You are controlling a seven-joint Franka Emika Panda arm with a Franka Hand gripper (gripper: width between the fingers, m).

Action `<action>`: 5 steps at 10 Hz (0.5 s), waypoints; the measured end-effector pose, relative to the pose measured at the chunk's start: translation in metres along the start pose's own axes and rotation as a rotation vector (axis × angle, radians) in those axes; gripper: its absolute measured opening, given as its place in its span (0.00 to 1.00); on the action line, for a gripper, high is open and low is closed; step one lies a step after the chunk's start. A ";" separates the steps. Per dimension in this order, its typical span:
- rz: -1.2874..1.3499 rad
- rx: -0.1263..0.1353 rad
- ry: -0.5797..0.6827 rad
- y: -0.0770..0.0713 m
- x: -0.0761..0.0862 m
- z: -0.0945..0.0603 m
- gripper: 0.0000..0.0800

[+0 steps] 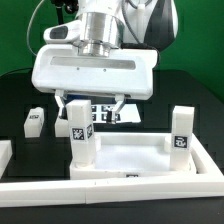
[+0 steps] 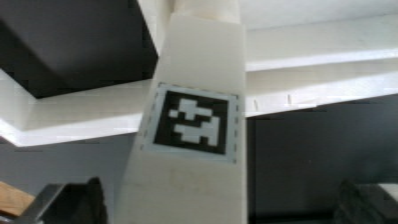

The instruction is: Assemble desk

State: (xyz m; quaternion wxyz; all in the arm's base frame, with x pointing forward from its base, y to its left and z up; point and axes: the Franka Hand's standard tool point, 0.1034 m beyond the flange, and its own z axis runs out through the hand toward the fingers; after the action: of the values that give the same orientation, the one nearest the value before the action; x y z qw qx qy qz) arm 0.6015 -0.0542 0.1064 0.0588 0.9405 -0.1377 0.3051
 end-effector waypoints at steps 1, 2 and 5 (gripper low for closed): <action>-0.026 0.006 -0.031 0.009 0.004 -0.003 0.81; -0.009 0.024 -0.101 0.022 0.010 -0.009 0.81; 0.032 0.098 -0.320 0.030 0.023 -0.019 0.81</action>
Offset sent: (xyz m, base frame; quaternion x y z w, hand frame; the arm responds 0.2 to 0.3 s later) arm 0.0104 0.0098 0.0200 0.1272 -0.1759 0.0456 0.9751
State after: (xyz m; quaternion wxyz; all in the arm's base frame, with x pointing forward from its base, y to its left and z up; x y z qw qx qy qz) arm 0.6002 -0.0847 0.1359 -0.0148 0.9765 -0.1450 0.1587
